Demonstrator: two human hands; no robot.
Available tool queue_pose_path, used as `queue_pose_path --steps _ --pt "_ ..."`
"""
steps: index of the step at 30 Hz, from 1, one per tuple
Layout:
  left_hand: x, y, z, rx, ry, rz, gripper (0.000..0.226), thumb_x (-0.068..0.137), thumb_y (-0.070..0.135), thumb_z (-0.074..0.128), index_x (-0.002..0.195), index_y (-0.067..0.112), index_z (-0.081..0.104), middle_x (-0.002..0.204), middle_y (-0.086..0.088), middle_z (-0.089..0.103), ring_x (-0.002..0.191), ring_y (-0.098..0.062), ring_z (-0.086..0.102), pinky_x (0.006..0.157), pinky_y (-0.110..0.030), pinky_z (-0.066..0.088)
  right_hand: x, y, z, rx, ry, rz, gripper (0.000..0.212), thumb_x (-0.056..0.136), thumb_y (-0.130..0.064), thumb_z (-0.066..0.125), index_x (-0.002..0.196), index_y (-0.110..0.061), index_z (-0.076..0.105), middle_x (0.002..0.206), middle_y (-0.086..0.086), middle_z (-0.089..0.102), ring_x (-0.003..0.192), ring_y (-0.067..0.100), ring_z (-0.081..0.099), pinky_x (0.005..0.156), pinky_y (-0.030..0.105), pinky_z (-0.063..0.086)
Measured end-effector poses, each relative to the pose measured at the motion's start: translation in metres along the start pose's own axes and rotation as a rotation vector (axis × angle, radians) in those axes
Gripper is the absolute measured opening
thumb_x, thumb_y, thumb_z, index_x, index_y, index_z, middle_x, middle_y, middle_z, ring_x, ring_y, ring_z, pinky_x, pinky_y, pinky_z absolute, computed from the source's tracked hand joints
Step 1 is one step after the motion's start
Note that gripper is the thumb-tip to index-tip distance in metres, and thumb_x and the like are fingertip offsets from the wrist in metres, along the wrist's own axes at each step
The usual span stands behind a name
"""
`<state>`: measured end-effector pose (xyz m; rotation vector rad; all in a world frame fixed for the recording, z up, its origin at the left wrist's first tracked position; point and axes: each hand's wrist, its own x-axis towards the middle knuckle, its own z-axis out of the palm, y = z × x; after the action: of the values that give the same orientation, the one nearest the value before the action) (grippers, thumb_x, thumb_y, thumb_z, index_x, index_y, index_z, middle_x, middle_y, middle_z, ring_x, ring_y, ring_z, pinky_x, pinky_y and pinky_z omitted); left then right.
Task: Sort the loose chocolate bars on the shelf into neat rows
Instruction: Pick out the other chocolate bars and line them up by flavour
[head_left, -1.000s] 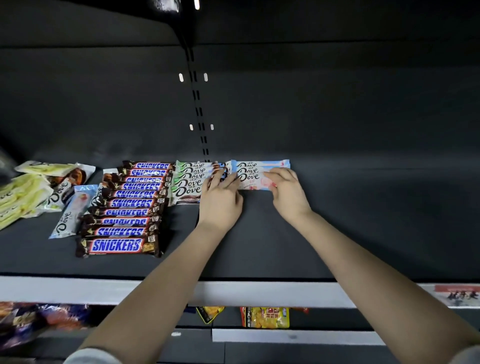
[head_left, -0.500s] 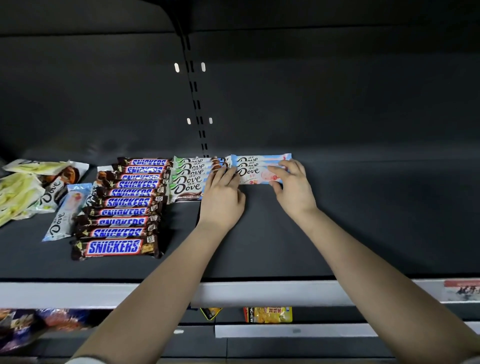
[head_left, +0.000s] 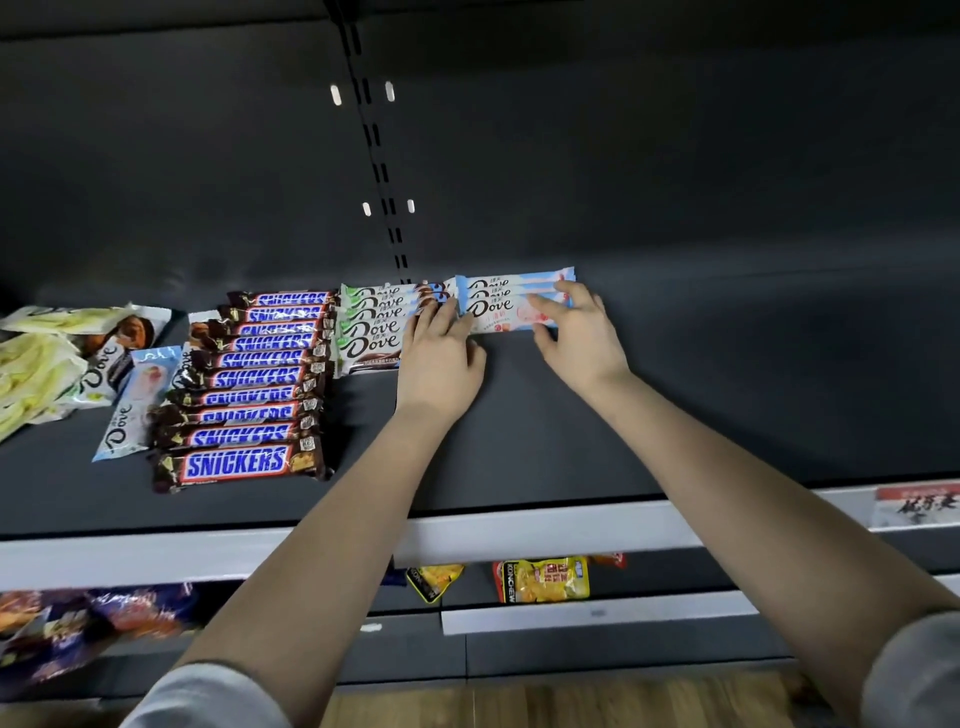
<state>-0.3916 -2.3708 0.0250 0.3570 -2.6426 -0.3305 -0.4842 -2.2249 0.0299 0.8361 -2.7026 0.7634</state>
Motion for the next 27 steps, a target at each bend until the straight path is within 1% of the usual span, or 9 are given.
queue_pose_path --steps 2,5,8,10,15,19,22,27 --pt "0.0 -0.001 0.001 0.006 0.007 -0.004 0.04 0.09 0.018 0.044 0.128 0.01 0.053 0.146 -0.011 0.038 0.138 -0.029 0.026 0.116 -0.038 0.011 0.0 0.001 0.0 -0.015 0.007 -0.012 0.038 0.09 -0.019 0.053 0.128 -0.022 0.056 0.144 0.007 0.037 0.128 0.029 0.03 0.102 0.037 0.039" --pt "-0.001 0.0 -0.001 0.015 0.014 -0.008 0.04 0.089 0.018 0.045 0.128 0.01 0.053 0.145 -0.011 0.038 0.138 -0.028 0.025 0.116 -0.039 0.01 0.0 -0.001 0.001 -0.094 0.032 -0.025 0.037 0.089 -0.025 0.054 0.126 -0.023 0.057 0.142 0.008 0.038 0.131 0.032 0.026 0.108 0.044 0.028" --pt "0.001 0.002 -0.004 0.01 -0.002 -0.004 0.044 0.09 0.02 0.045 0.133 0.014 0.047 0.148 -0.01 0.034 0.14 -0.027 0.022 0.116 -0.04 0.006 -0.001 -0.005 0.001 -0.133 0.094 -0.069 0.036 0.09 -0.027 0.053 0.124 -0.02 0.058 0.14 0.008 0.041 0.132 0.032 0.028 0.11 0.051 0.018" --pt "0.003 0.001 -0.009 0.021 -0.016 -0.01 0.046 0.091 0.023 0.045 0.136 0.018 0.044 0.15 -0.008 0.029 0.142 -0.026 0.018 0.116 -0.042 0.003 0.0 -0.012 0.0 -0.127 0.098 -0.112 0.036 0.089 -0.025 0.052 0.124 -0.019 0.057 0.139 0.006 0.043 0.133 0.03 0.029 0.111 0.051 0.016" --pt "0.014 -0.013 -0.038 0.036 0.037 -0.073 0.044 0.091 0.025 0.045 0.135 0.019 0.046 0.152 -0.009 0.026 0.143 -0.025 0.014 0.115 -0.043 0.0 0.007 -0.056 0.004 -0.011 0.113 -0.166 0.036 0.087 -0.023 0.051 0.123 -0.02 0.058 0.139 0.003 0.043 0.133 0.023 0.031 0.112 0.05 0.015" --pt "0.012 -0.039 -0.063 0.072 0.072 -0.122 0.044 0.092 0.027 0.045 0.135 0.019 0.046 0.151 -0.008 0.027 0.142 -0.025 0.015 0.115 -0.046 0.0 0.012 -0.107 0.02 0.044 0.078 -0.214 0.036 0.089 -0.024 0.05 0.125 -0.021 0.054 0.14 0.004 0.04 0.133 0.024 0.03 0.114 0.05 0.012" --pt "0.002 -0.067 -0.082 0.07 0.122 -0.182 0.041 0.092 0.027 0.045 0.133 0.02 0.048 0.149 -0.007 0.031 0.141 -0.023 0.018 0.115 -0.046 0.001 0.013 -0.146 0.033 0.094 0.081 -0.255 0.036 0.089 -0.021 0.049 0.124 -0.019 0.055 0.139 0.006 0.042 0.131 0.026 0.033 0.113 0.05 0.016" --pt "-0.021 -0.119 -0.117 0.083 0.206 -0.256 0.04 0.09 0.019 0.046 0.13 0.018 0.052 0.146 -0.008 0.038 0.139 -0.023 0.026 0.114 -0.048 0.004 0.015 -0.209 0.055 0.153 0.062 -0.361 0.034 0.088 -0.02 0.051 0.121 -0.014 0.058 0.135 0.012 0.046 0.126 0.031 0.039 0.11 0.044 0.024"
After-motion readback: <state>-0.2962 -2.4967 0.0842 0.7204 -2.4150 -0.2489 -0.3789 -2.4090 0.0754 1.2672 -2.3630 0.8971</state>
